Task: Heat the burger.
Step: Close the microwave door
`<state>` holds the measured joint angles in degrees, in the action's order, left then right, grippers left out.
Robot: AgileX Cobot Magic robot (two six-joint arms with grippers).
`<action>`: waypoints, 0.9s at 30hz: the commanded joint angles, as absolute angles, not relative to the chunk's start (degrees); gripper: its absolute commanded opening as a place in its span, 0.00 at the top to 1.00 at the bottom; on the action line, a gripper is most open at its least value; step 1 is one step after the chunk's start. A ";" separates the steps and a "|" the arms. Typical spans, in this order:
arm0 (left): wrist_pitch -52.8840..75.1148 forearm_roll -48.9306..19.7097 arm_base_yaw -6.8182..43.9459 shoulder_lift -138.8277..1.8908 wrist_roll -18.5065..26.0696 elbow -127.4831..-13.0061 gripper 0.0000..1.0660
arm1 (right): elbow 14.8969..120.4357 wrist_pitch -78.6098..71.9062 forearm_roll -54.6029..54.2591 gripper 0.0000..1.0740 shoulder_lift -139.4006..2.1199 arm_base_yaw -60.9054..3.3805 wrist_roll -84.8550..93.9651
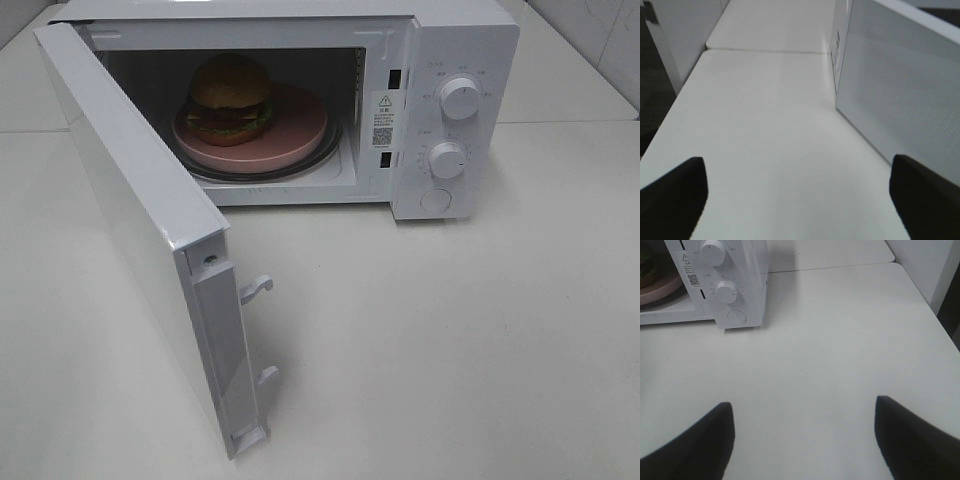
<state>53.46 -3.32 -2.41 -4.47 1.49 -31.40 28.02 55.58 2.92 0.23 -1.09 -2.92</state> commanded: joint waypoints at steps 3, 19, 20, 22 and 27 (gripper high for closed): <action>39.30 -3.38 -2.29 -12.66 1.43 -31.17 0.62 | 27.96 55.23 2.98 0.29 1.89 -0.74 -2.46; -19.37 -0.97 -2.29 -35.24 -1.32 -11.75 1.00 | 27.96 55.23 2.98 0.29 1.89 -0.74 -2.46; -19.37 -0.97 -2.29 -35.24 -1.32 -11.75 1.00 | 27.96 55.23 2.98 0.29 1.89 -0.74 -2.46; -24.81 1.55 -2.29 -41.14 -5.96 -10.14 1.00 | 27.96 55.23 2.98 0.29 1.89 -0.74 -2.46; -31.57 9.85 -2.29 -50.99 -11.57 -10.14 1.00 | 27.96 55.23 2.98 0.29 1.89 -0.74 -2.46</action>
<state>-26.18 4.81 -2.41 -46.70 -8.42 -10.31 28.02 55.58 2.92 0.23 -1.09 -2.92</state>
